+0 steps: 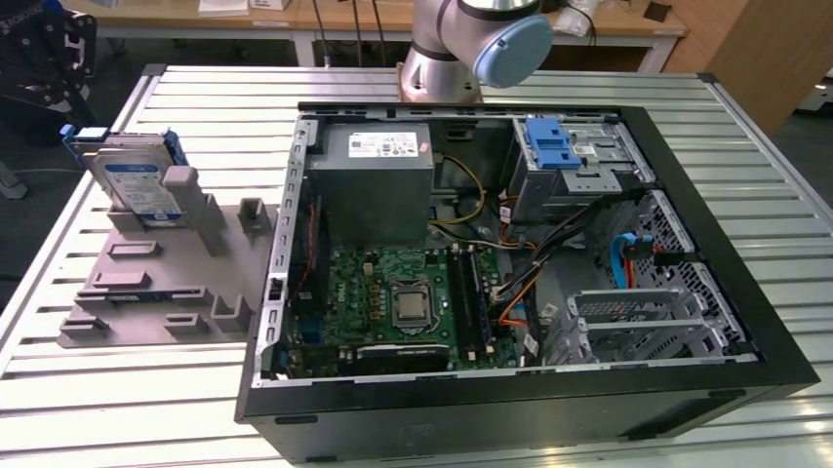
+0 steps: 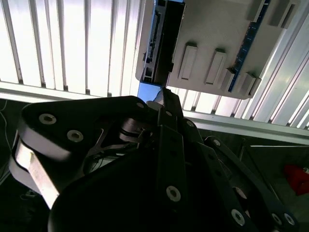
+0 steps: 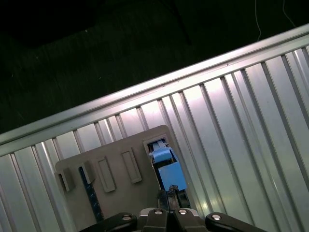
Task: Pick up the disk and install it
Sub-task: 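Pick up the disk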
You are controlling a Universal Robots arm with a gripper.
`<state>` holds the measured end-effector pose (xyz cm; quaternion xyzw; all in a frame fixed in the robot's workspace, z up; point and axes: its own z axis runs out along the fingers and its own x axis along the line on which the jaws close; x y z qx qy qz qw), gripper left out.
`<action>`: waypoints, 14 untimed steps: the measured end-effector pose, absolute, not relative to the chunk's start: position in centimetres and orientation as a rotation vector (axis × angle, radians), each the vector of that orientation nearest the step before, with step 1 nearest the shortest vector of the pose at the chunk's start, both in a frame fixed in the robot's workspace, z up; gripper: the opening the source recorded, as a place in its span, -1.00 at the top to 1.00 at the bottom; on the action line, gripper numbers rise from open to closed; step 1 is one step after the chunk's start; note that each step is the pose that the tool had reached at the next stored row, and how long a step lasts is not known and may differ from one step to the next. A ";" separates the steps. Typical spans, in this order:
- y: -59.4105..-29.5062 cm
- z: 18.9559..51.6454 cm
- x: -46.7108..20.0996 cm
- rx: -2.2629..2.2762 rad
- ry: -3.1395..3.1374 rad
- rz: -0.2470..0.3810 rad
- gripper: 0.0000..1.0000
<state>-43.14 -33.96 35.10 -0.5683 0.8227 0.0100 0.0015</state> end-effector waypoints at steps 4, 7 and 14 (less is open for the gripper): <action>-34.0 35.1 -43.1 -1.799 2.572 0.031 0.79; -34.0 35.1 -43.1 -1.844 2.540 0.031 0.79; -34.0 35.1 -43.1 -1.970 2.445 0.032 0.79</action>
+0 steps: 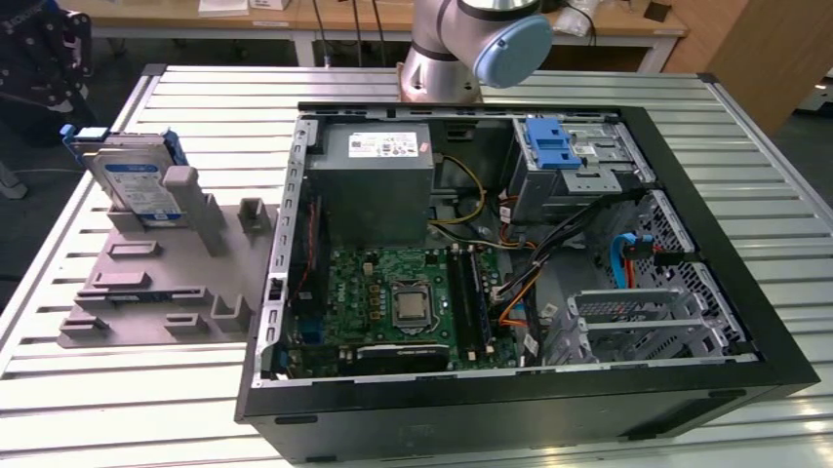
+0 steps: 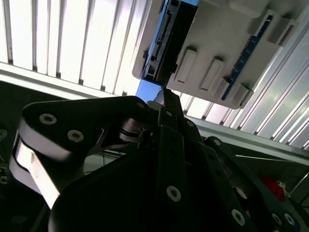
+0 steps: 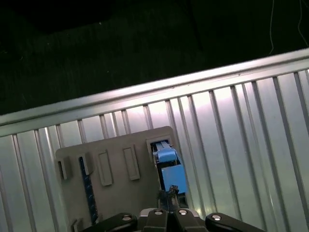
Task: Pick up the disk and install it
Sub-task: 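Pick up the disk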
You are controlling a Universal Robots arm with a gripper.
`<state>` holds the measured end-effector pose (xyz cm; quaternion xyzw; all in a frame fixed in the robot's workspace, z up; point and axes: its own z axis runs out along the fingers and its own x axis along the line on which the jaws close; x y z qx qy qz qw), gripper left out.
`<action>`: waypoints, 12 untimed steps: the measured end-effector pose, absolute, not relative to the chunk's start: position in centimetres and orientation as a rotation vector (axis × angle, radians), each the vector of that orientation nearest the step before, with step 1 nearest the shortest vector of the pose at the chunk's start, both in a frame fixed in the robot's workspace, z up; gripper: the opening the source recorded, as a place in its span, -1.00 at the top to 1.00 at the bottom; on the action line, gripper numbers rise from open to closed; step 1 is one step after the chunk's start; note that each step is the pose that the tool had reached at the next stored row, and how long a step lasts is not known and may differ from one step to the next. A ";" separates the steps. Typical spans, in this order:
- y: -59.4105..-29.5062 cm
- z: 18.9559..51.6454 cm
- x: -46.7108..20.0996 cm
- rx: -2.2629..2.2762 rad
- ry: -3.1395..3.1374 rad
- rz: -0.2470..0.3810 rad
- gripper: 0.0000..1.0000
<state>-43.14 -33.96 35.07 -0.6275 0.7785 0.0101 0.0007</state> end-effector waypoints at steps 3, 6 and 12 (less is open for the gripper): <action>-34.0 35.0 -43.1 -2.034 2.393 0.032 0.79; -34.0 35.0 -43.1 -2.098 2.338 0.032 0.79; -34.0 35.0 -43.1 -2.224 2.220 0.032 0.79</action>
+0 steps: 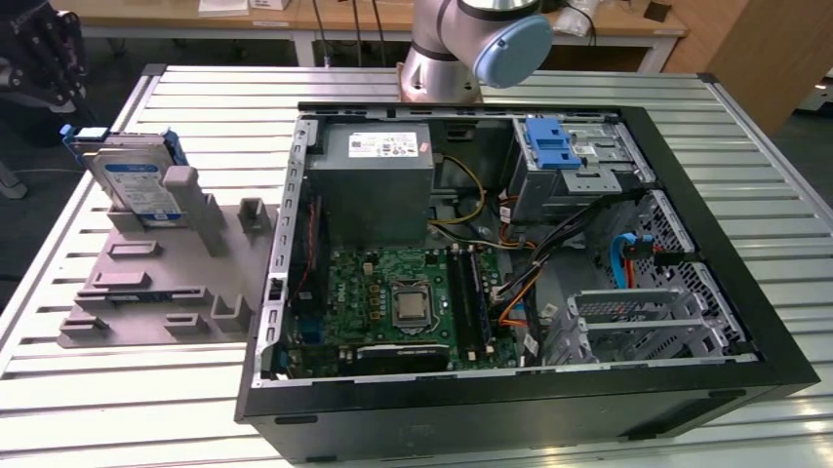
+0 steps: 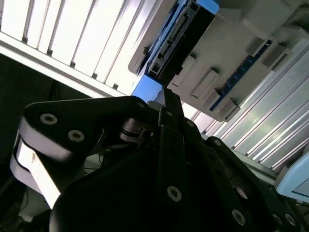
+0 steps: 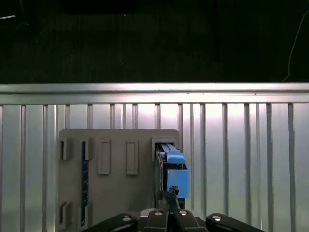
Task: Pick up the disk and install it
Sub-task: 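Pick up the disk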
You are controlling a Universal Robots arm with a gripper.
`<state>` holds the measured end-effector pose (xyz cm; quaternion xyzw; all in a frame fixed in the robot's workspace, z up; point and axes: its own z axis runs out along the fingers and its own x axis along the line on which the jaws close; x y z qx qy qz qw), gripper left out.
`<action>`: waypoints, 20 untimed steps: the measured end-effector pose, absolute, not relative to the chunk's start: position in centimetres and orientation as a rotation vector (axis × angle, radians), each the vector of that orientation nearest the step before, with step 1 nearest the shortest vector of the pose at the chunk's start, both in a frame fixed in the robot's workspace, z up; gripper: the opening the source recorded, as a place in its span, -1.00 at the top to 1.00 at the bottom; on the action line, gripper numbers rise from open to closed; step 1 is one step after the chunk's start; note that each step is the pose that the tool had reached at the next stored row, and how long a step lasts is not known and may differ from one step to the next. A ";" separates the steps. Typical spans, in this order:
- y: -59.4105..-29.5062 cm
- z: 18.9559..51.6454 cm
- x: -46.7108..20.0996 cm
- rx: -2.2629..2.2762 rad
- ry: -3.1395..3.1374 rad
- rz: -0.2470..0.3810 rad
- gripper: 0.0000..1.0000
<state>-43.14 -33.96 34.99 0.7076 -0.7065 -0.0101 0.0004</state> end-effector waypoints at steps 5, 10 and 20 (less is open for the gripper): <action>-34.0 35.0 -43.1 2.319 -2.117 -0.032 0.79; -34.0 35.0 -43.1 2.326 -2.109 -0.032 0.79; -34.0 34.9 -43.1 2.259 -2.182 -0.032 0.77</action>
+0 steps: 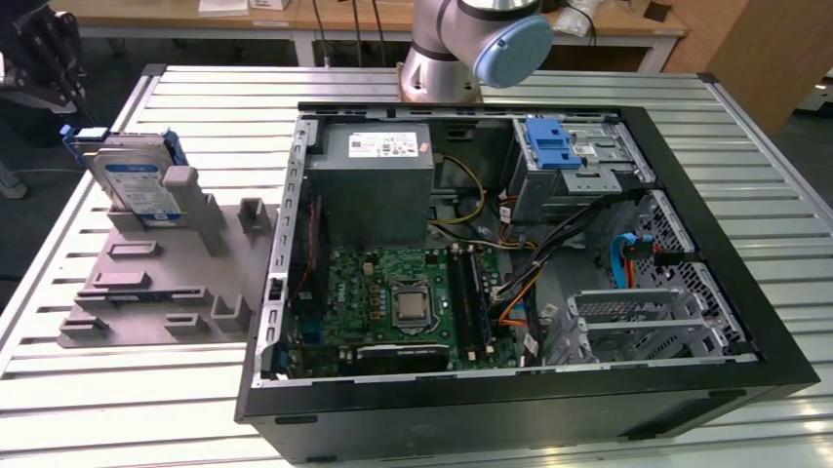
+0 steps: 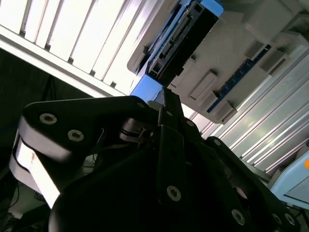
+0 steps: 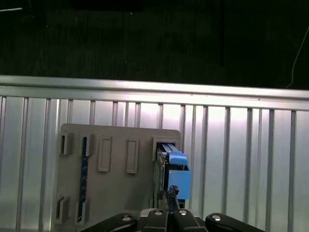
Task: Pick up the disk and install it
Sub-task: 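Pick up the disk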
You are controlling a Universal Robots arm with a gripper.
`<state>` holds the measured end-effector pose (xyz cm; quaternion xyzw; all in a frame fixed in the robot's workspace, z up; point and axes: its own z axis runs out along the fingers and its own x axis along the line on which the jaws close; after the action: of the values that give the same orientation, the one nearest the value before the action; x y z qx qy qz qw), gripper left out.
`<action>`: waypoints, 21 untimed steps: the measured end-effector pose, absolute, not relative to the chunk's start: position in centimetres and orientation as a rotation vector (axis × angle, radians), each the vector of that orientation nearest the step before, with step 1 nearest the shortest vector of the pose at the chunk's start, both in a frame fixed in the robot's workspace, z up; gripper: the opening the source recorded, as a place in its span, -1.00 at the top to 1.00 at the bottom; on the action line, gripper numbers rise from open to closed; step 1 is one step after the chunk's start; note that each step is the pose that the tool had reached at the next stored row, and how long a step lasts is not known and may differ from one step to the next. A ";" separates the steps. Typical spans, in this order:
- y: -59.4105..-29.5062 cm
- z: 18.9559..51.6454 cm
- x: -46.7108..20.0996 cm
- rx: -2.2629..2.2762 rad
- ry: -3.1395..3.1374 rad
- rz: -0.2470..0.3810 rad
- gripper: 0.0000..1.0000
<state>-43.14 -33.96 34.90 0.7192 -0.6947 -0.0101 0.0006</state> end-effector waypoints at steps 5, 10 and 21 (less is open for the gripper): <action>-34.0 34.9 -43.1 2.259 -2.182 -0.032 0.42; -34.0 34.9 -43.1 2.258 -2.182 -0.032 -0.05; -34.0 34.9 -43.1 2.258 -2.182 -0.032 -0.52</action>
<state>-43.14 -33.96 34.90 0.7190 -0.6949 -0.0101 0.0006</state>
